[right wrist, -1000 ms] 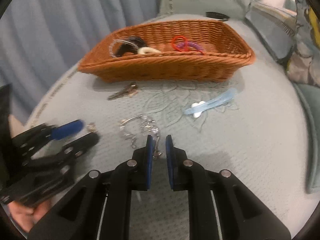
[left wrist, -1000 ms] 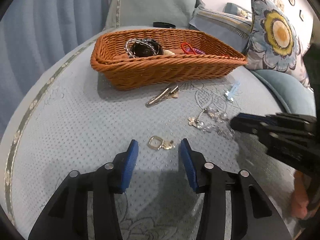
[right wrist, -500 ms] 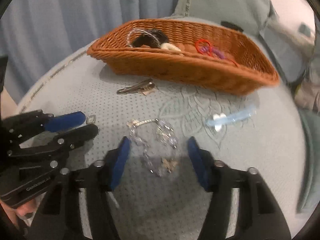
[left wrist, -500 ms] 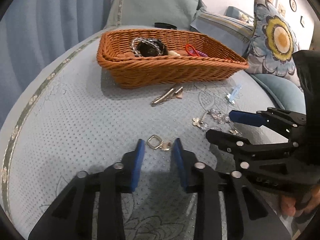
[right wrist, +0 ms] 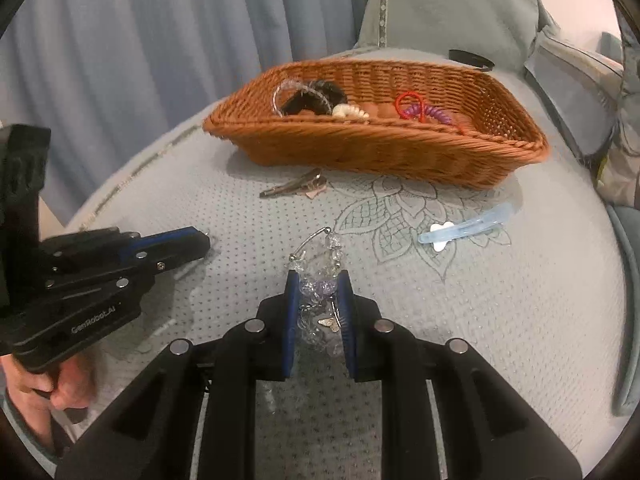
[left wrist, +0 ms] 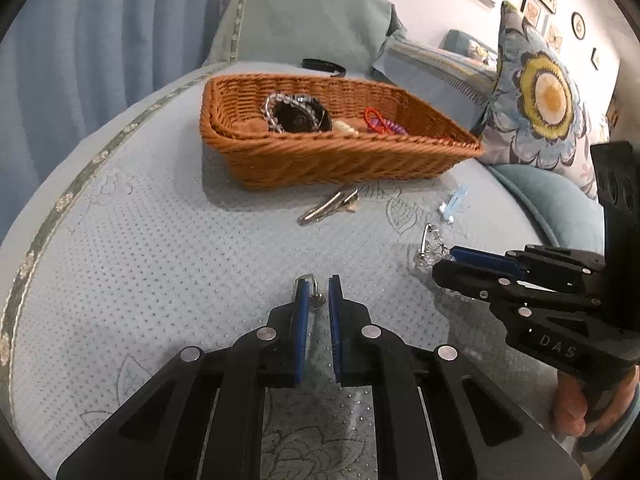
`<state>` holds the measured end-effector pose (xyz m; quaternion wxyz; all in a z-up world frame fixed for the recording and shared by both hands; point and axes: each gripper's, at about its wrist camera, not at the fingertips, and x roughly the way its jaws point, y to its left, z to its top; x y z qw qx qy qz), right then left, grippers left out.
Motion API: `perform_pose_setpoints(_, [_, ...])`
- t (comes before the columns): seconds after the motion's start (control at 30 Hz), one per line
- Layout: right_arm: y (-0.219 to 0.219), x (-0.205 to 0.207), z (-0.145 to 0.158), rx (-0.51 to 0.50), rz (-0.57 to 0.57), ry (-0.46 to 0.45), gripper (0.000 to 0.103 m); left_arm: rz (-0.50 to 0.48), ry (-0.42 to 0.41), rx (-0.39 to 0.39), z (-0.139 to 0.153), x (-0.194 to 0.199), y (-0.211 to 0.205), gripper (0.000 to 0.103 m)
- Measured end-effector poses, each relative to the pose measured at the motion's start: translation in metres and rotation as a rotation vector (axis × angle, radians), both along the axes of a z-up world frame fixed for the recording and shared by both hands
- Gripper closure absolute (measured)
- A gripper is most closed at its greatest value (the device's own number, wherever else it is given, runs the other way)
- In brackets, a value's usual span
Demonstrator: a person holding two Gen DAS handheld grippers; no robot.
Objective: Organize jewelry
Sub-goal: 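Grasp the silver chain bracelet with the right tool while the left grasps a silver ring, then carry the chain bracelet and ring into the basket and open both tools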
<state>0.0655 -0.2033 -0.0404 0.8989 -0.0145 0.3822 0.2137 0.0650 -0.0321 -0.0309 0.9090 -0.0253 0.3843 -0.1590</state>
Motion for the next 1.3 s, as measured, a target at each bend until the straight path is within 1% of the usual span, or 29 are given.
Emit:
perform_pose_setpoints(0.1, [-0.005, -0.005, 0.005, 0.035, 0.0, 0.002, 0.087, -0.003, -0.022, -0.031, 0.007, -0.003, 0.003, 0.095])
perform_pose_setpoints(0.3, [-0.013, -0.021, 0.023, 0.057, -0.002, -0.035, 0.087, -0.022, -0.097, -0.1, 0.03, -0.014, 0.004, 0.095])
perform_pose_setpoints(0.43, [-0.019, -0.025, 0.048, 0.078, -0.008, -0.081, 0.087, -0.023, -0.155, -0.164, 0.052, -0.023, 0.004, 0.095])
perform_pose_setpoints(0.47, [-0.022, -0.025, 0.058, 0.085, -0.014, -0.101, 0.087, -0.02, -0.166, -0.176, 0.058, -0.025, 0.003, 0.095])
perform_pose_setpoints(0.6, [-0.029, -0.016, 0.09, 0.101, -0.027, -0.153, 0.087, -0.018, -0.206, -0.221, 0.076, -0.024, 0.001, 0.095])
perform_pose_setpoints(0.67, [-0.031, -0.007, 0.105, 0.102, -0.033, -0.178, 0.087, -0.026, -0.226, -0.208, 0.086, -0.02, -0.001, 0.095])
perform_pose_setpoints(0.73, [-0.034, 0.006, 0.12, 0.099, -0.045, -0.208, 0.087, -0.05, -0.271, -0.189, 0.103, -0.011, -0.005, 0.095])
perform_pose_setpoints(0.77, [-0.035, 0.015, 0.127, 0.101, -0.05, -0.214, 0.087, -0.07, -0.293, -0.202, 0.111, -0.006, -0.005, 0.095])
perform_pose_setpoints(0.83, [-0.034, 0.033, 0.132, 0.095, -0.07, -0.204, 0.087, -0.095, -0.309, -0.208, 0.122, 0.008, -0.008, 0.095])
perform_pose_setpoints(0.97, [-0.032, 0.075, 0.128, 0.08, -0.099, -0.16, 0.087, -0.114, -0.306, -0.182, 0.129, 0.043, -0.015, 0.095])
perform_pose_setpoints(1.03, [-0.032, 0.091, 0.122, 0.072, -0.104, -0.137, 0.087, -0.126, -0.273, -0.208, 0.124, 0.066, -0.016, 0.095])
perform_pose_setpoints(1.1, [-0.031, 0.108, 0.113, 0.056, -0.113, -0.112, 0.087, -0.128, -0.232, -0.241, 0.114, 0.089, -0.017, 0.095])
perform_pose_setpoints(1.17, [-0.031, 0.124, 0.104, 0.055, -0.121, -0.079, 0.087, -0.117, -0.2, -0.251, 0.104, 0.107, -0.021, 0.095])
perform_pose_setpoints(1.3, [-0.033, 0.151, 0.079, 0.036, -0.154, -0.017, 0.086, -0.094, -0.144, -0.246, 0.083, 0.133, -0.024, 0.095])
